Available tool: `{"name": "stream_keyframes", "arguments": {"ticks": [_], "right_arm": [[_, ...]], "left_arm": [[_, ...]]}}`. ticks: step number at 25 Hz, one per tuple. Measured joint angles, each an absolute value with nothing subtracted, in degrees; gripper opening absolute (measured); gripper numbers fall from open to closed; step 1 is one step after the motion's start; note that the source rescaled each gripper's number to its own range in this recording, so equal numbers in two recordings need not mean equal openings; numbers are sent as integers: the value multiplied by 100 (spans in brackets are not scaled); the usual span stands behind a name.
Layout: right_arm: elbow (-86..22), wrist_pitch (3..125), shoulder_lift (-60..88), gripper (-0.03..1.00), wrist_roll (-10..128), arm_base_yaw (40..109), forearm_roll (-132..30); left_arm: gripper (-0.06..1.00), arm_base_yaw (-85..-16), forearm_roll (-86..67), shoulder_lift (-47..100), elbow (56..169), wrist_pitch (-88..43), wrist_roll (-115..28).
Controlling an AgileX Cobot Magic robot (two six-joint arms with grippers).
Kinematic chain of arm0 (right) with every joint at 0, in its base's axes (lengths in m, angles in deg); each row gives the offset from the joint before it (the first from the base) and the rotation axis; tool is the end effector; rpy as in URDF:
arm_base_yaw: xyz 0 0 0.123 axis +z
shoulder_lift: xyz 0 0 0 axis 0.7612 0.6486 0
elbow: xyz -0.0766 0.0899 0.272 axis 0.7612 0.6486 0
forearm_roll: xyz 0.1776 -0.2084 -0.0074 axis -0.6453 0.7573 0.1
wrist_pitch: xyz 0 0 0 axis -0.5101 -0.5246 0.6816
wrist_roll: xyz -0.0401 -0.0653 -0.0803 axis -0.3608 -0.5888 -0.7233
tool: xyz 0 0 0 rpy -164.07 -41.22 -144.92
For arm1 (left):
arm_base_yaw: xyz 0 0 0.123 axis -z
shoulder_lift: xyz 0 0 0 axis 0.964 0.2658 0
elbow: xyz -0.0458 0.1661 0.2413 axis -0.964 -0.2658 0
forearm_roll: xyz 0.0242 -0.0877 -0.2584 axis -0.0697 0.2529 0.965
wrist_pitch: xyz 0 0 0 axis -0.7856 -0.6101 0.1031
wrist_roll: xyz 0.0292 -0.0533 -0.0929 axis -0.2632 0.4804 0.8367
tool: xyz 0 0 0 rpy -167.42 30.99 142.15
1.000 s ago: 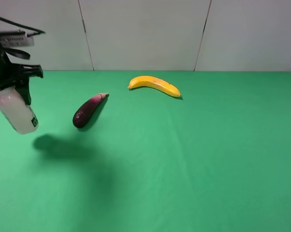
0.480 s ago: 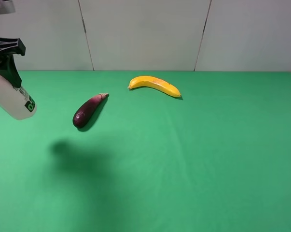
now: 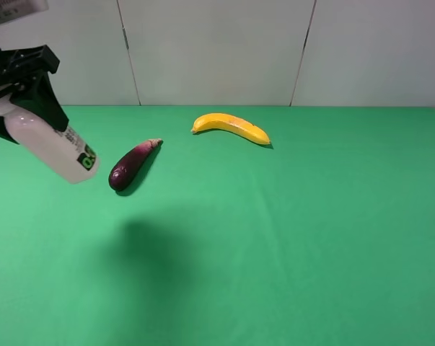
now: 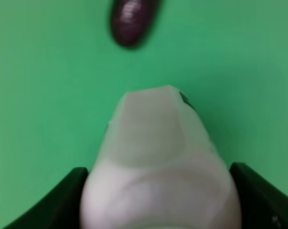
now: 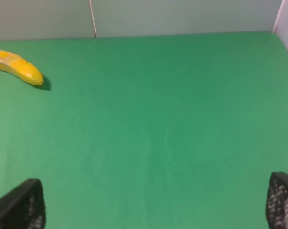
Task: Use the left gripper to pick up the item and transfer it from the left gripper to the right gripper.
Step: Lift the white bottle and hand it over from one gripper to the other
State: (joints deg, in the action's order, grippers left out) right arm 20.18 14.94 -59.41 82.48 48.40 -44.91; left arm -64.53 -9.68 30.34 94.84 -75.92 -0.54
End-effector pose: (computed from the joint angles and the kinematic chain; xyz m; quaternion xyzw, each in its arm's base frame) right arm 0.0231 0.0023 0.2803 0.0129 0.8431 0.0121 0.5374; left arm 0.2803 -0.0718 0.2891 -0.0301 0.9745 -0.1389 0.1735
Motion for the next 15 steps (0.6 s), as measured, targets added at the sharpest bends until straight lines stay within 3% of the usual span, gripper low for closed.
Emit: {"name": "stream_keyframes", "arguments": {"ticks": [10,15], "right_arm": [[2018,1494,-5941,100,8248,4840,-4491],[2018,1494,-5941,100,8248,4840,-4491]], "left_arm": [[0,-6434,56,3034,9484,-7370,-732],[0,-6054,292,3034,9484,-7208,-838]]}}
